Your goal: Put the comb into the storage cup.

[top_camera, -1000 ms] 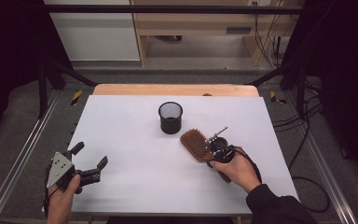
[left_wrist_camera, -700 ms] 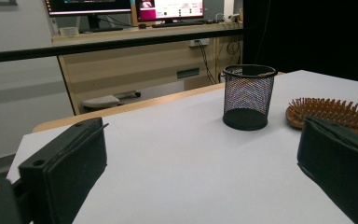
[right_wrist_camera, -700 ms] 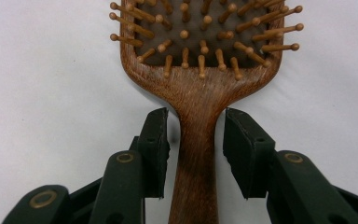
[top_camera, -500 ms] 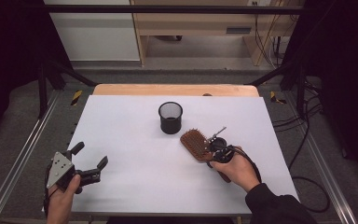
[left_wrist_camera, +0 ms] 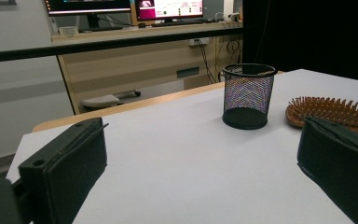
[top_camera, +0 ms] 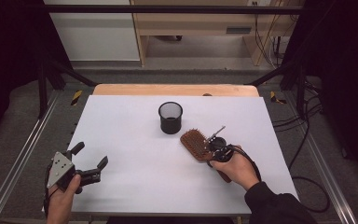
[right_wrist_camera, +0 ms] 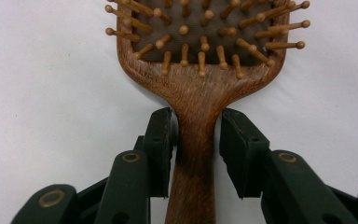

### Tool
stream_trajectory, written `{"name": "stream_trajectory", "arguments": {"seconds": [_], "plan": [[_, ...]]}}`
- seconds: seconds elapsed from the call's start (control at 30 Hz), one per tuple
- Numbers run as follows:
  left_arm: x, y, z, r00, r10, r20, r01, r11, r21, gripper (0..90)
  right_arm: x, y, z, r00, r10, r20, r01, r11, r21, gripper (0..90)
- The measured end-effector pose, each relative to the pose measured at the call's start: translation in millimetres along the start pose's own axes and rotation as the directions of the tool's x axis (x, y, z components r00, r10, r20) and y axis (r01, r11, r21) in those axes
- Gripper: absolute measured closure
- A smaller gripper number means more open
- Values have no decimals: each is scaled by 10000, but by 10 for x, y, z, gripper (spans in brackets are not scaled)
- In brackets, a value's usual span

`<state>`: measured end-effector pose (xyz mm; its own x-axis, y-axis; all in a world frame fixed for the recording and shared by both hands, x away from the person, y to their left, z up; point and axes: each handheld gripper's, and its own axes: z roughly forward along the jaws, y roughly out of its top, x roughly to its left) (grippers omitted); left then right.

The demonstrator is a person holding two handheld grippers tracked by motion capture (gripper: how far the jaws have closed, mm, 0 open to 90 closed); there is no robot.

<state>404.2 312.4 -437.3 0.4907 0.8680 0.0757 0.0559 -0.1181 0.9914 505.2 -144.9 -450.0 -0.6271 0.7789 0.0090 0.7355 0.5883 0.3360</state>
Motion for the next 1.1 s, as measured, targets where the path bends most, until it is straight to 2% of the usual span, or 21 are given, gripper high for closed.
{"name": "stream_trajectory", "arguments": {"seconds": [0.23,0.6,0.77,0.87,1.1], "plan": [[0,-2,2,10000,8,0,-8,10000,25,15,-12,5,1,9999,107,-36,-107,9999,14,653],[-2,-2,3,10000,12,6,-12,10000,31,15,-9,11,6,9998,-165,83,165,9998,60,672],[-2,-1,1,10000,11,11,-11,10000,27,15,-9,20,5,9999,-123,121,121,9998,170,704],[-2,0,-1,10000,11,12,-11,10000,24,15,-3,33,1,9999,60,101,-63,9996,284,714],[1,1,-3,10000,2,5,-2,10000,9,15,4,35,-1,9998,-68,203,62,9995,297,725]]}}
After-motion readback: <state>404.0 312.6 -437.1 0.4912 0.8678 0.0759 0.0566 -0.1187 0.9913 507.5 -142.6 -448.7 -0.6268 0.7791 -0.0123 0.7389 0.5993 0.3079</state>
